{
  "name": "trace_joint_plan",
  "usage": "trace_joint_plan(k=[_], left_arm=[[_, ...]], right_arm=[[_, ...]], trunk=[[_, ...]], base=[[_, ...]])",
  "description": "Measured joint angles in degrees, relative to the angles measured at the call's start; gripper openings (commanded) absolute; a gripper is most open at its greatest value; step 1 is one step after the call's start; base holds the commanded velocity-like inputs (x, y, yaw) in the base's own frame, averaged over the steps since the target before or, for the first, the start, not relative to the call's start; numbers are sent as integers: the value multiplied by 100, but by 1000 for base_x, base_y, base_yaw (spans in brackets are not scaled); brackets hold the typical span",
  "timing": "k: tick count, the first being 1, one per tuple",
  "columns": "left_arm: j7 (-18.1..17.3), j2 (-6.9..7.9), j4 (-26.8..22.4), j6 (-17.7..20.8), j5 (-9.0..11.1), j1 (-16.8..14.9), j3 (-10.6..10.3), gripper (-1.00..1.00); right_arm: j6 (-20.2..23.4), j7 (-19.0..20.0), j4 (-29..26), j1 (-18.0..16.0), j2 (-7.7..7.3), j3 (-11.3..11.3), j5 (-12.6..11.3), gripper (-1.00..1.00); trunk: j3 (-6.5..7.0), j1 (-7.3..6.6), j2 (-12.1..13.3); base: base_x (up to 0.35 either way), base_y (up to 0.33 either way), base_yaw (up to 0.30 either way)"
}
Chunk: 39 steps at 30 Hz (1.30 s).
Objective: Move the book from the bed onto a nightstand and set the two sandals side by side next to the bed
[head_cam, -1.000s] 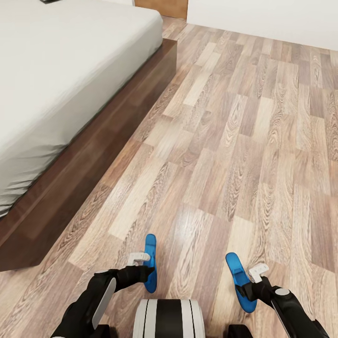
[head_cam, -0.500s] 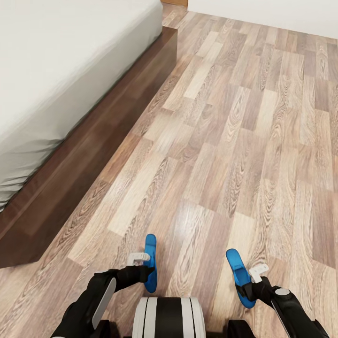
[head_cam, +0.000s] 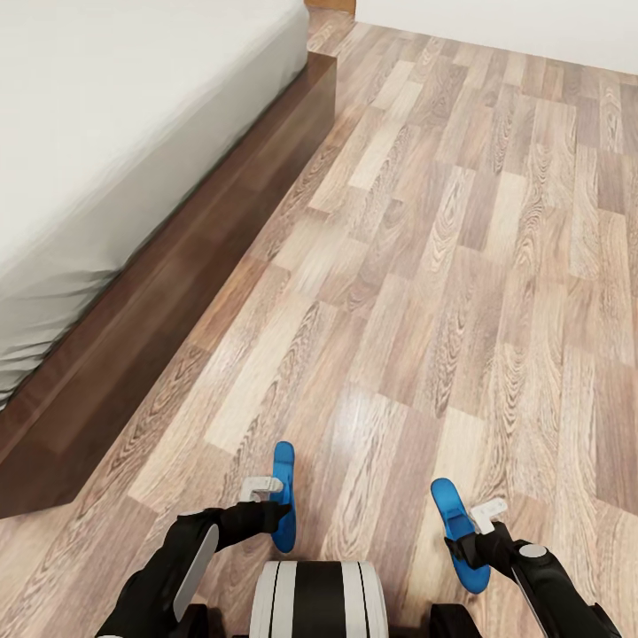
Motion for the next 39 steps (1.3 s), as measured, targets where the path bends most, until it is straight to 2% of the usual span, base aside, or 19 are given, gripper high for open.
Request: trace_joint_plan(k=[15, 31, 39], left_arm=[[0, -4, 0, 0, 0, 0, -1, -100], [0, -9, 0, -1, -7, 0, -9, -100], [0, -9, 0, 0, 0, 0, -9, -100]], right_arm=[[0, 0, 0, 0, 0, 1, 0, 100], [0, 0, 0, 0, 0, -1, 0, 100], [0, 0, -4, 0, 0, -6, 0, 100]], trunk=[[0, 0, 0], [-354, 41, -21], [-355, 41, -21]], base=[[62, 0, 0], [0, 0, 0], [0, 0, 0]])
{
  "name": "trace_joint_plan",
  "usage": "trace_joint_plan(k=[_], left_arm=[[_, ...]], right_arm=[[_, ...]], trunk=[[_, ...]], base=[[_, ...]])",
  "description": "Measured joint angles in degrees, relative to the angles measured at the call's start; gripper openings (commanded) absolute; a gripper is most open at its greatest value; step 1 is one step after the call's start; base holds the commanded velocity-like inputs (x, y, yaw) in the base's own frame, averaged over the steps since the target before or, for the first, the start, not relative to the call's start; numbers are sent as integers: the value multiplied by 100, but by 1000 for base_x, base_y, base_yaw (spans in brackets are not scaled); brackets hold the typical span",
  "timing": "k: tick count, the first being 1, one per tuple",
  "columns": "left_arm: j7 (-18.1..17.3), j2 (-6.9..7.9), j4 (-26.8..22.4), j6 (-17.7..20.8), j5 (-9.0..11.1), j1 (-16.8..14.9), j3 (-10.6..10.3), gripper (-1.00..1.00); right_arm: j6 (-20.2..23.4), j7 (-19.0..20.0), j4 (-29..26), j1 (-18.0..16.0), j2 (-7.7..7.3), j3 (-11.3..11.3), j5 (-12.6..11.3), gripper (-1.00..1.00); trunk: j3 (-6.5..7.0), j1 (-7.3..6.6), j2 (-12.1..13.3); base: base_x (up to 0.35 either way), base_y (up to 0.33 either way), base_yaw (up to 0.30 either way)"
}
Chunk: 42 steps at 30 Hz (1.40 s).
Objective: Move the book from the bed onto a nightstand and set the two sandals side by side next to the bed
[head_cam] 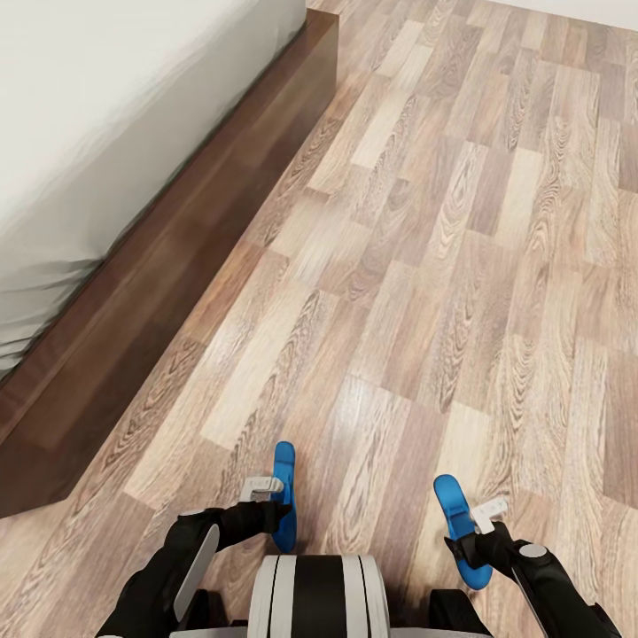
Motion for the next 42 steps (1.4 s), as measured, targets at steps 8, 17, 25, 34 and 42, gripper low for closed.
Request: trace_joint_plan(k=[8, 17, 25, 34, 42], left_arm=[[3, -1, 0, -1, -9, 0, 0, -100], [-6, 1, -71, 25, 34, -3, -9, -100], [-11, 1, -71, 26, 27, -3, -9, -100], [-6, 2, -74, 32, 37, -3, -6, -100], [-6, 3, -74, 33, 36, -3, -7, -100]], right_arm=[[0, 0, -5, 0, -3, -2, 0, 100], [0, 1, -4, 0, -1, -2, 0, 100], [-1, 2, -4, 0, -5, -2, 3, -100], [-2, 3, -13, 0, -8, -11, 7, -100], [-1, 3, -13, 0, -4, -10, 6, -100]], trunk=[[-44, 5, -3], [-133, 14, -8], [-132, 14, -8], [-132, 14, -8], [-132, 14, -8]], base=[[0, 0, 0], [0, 0, 0], [0, 0, 0], [0, 0, 0], [0, 0, 0]])
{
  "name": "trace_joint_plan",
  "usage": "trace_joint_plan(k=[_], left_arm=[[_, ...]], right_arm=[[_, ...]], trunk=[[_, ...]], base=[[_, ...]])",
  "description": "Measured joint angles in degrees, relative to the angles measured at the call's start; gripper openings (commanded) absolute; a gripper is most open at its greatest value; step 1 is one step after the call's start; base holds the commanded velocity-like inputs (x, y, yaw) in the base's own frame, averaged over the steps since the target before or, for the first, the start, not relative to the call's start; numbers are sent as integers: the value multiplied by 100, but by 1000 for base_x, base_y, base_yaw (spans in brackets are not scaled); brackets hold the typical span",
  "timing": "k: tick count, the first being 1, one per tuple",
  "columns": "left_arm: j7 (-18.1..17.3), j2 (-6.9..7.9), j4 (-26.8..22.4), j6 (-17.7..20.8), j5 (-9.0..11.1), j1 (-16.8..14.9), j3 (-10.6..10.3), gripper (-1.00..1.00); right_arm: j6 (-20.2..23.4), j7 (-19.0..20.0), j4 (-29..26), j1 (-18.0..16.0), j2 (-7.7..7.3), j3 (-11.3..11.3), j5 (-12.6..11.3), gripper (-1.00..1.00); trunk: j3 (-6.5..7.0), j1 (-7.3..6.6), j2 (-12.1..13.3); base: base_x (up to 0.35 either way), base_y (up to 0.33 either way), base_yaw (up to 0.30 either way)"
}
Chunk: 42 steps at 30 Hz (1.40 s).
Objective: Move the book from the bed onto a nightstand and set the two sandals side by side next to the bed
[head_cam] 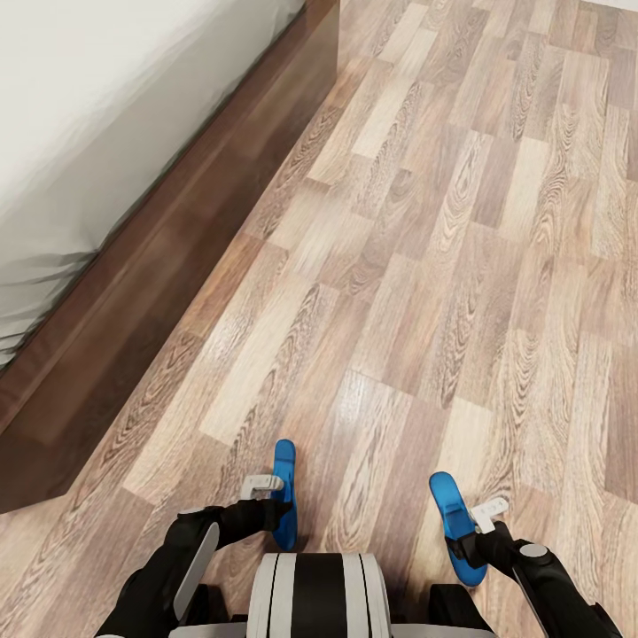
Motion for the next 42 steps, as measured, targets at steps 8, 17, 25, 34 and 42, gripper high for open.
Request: trace_joint_plan(k=[8, 17, 25, 34, 42], left_arm=[[0, -3, 74, -24, -38, 3, 7, -100], [2, -3, 74, -20, -29, 2, 7, -100], [4, -4, 74, -22, -28, 2, 7, -100], [6, -11, 74, -22, -28, 2, 6, -100], [6, -12, 74, -23, -30, 2, -1, -100]], right_arm=[[1, -3, 0, 0, 3, 1, -3, -100], [1, -3, -1, 0, 3, 5, -6, -100], [1, -3, -1, 0, 4, 5, -6, -100], [30, 33, -216, -1, -16, -10, -53, -100], [88, 58, -1191, 0, -13, -238, -71, -100]], trunk=[[66, -6, 4], [154, -17, 9], [331, -37, 20], [531, -61, 32], [708, -81, 43]], base=[[0, 0, 0], [0, 0, 0], [0, 0, 0], [0, 0, 0], [0, 0, 0]])
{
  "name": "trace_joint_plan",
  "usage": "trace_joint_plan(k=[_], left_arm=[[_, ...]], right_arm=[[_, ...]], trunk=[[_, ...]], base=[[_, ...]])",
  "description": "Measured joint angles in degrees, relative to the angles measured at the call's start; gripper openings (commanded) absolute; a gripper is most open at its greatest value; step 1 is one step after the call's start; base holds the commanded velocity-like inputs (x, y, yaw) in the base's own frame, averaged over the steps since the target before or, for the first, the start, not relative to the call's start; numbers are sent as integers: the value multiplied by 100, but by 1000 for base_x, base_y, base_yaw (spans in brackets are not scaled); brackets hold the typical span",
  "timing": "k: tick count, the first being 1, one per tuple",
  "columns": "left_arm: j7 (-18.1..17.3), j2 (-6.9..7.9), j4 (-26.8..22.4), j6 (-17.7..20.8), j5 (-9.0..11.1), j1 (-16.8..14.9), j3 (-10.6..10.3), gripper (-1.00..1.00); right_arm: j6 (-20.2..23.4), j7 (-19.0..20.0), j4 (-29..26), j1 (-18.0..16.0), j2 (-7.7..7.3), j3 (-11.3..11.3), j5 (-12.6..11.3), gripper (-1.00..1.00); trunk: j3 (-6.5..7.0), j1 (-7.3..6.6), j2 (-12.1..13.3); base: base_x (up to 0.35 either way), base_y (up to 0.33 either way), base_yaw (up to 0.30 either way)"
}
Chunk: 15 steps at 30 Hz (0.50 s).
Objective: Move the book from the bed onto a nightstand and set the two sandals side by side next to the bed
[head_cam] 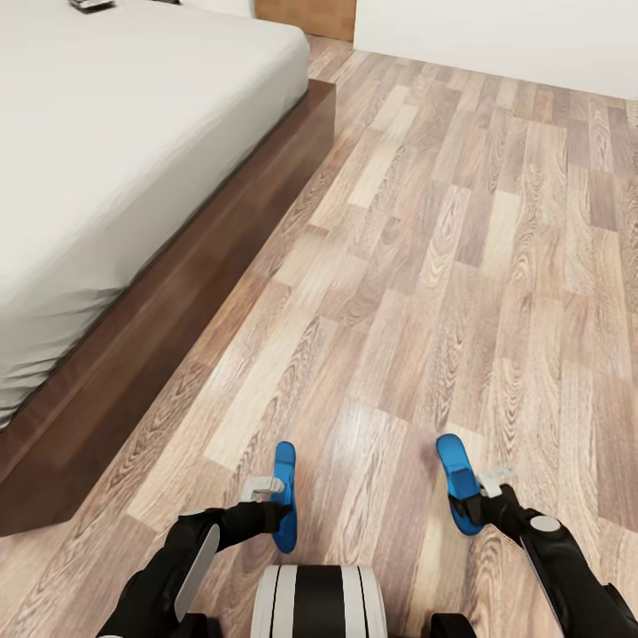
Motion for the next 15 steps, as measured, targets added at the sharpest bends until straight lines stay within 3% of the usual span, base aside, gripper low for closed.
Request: trace_joint_plan(k=[15], left_arm=[[0, -8, 0, 0, 0, 0, -1, -100]], right_arm=[[19, -6, -347, 1, 2, -67, -5, -100]], trunk=[[332, -39, 20]], base=[[0, 0, 0]])
